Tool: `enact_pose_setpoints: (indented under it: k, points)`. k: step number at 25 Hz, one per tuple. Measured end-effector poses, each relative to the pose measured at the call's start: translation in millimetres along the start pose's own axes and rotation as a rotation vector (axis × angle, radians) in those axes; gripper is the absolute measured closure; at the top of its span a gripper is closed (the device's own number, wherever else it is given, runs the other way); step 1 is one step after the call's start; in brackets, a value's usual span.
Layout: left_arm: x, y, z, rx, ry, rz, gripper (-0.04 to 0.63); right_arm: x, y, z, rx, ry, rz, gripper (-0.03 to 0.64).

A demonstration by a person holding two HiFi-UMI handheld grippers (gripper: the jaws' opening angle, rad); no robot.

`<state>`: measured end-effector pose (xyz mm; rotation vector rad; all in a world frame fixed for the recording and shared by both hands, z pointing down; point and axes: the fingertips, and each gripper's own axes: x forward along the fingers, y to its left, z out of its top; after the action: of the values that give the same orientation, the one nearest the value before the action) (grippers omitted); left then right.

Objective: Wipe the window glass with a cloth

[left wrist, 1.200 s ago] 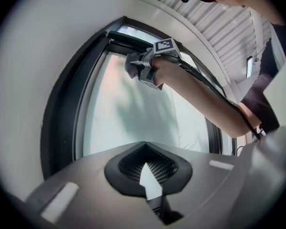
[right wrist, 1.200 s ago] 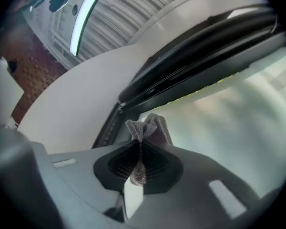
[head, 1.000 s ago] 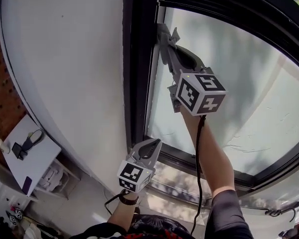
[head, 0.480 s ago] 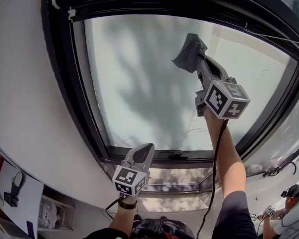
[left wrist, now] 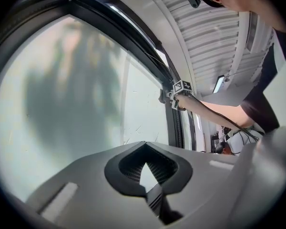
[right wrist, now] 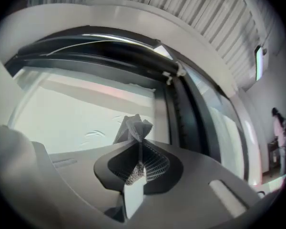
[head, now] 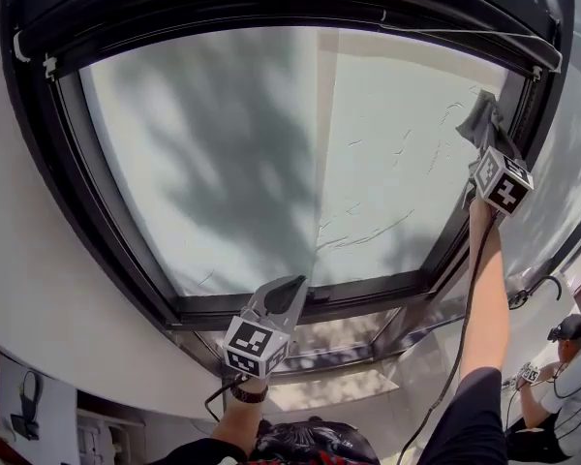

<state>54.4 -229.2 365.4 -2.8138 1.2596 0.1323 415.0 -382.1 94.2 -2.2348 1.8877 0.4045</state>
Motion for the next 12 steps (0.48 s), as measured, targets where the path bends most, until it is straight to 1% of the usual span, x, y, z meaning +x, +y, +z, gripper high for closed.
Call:
enact_pose_setpoints:
  k: [1, 2, 3, 4, 5, 6, 9, 10, 12]
  points:
    - [1, 0, 0, 0.001, 0.001, 0.001, 0.606, -4, -13, 0, 0.002, -0.01, -0.049, 0.594]
    - [2, 1, 0, 0.003, 0.003, 0.005, 0.606, -11, -16, 3, 0.008, -0.025, -0.067, 0.594]
    - [2, 2, 0, 0.003, 0.005, 0.011, 0.606, -19, -6, 7, 0.014, -0.041, -0.05, 0.594]
    - [1, 4, -1, 0.004, 0.007, 0.02, 0.606, -28, 15, 12, 0.015, -0.058, -0.003, 0.592]
    - [0, 6, -2, 0.005, 0.009, 0.033, 0.606, -35, 43, 18, 0.015, -0.087, 0.068, 0.592]
    - [-2, 9, -2, 0.005, 0.009, 0.048, 0.606, -42, 78, 25, 0.022, -0.127, 0.159, 0.592]
    - [-13, 17, -1, 0.005, 0.003, 0.083, 0.606, -82, 195, 49, 0.091, -0.238, 0.462, 0.594]
    - [-17, 23, 0, 0.005, -0.001, 0.093, 0.606, -99, 235, 56, 0.123, -0.255, 0.565, 0.592]
    - [-34, 40, 1, 0.004, -0.005, 0.134, 0.606, -130, 318, 65, 0.205, -0.242, 0.78, 0.592]
